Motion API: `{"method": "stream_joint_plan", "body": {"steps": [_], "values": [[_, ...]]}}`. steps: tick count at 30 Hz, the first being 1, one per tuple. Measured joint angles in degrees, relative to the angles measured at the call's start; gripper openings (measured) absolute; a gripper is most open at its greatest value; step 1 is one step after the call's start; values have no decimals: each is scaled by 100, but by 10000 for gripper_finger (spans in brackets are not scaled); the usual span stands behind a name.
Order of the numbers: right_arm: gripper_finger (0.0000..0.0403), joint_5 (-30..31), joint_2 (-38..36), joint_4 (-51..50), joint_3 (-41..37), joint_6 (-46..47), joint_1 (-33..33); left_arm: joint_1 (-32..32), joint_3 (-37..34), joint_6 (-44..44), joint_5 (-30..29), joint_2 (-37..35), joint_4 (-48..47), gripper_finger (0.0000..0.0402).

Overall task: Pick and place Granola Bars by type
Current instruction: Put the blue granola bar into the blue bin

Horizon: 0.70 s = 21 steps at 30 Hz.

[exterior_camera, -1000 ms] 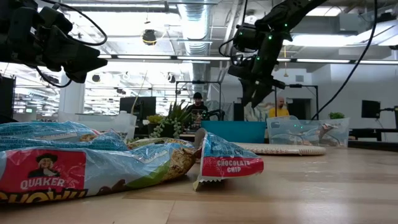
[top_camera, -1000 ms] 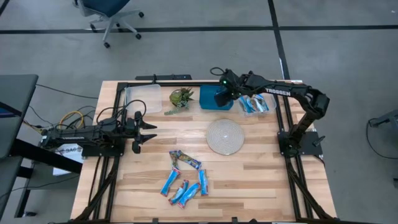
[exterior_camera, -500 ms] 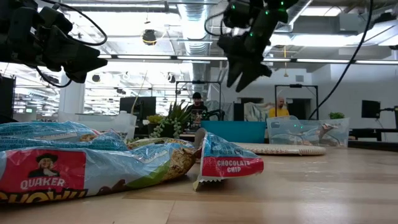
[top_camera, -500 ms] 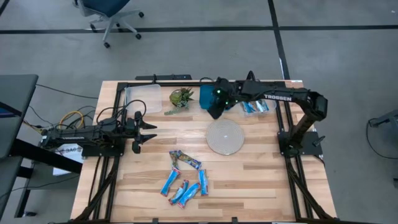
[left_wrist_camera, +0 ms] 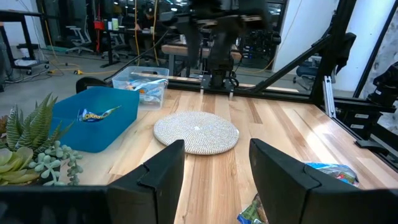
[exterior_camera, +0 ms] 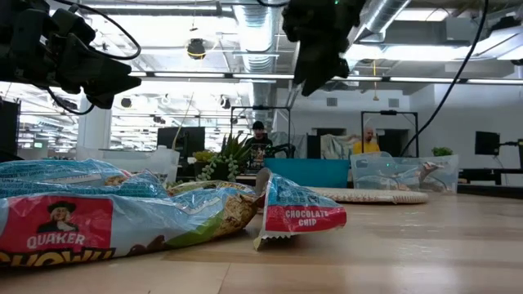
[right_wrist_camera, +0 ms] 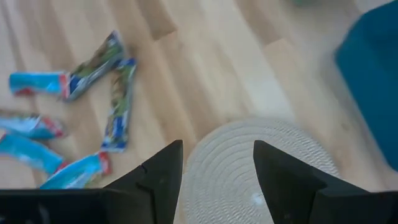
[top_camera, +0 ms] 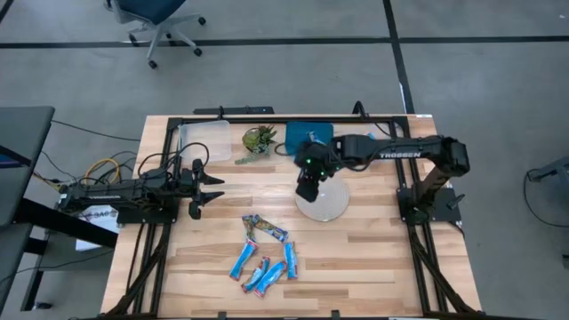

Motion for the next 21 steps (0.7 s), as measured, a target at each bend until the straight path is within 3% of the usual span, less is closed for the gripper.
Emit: {"method": "stream_joint_plan", "body": {"steps": [8, 21], "values": [[189, 7, 315, -541, 351, 21, 575, -1, 0, 1, -2, 2, 1, 174], [189, 20, 1570, -1056, 1896, -405, 1066, -2, 0, 0, -9, 15, 1, 174]]}}
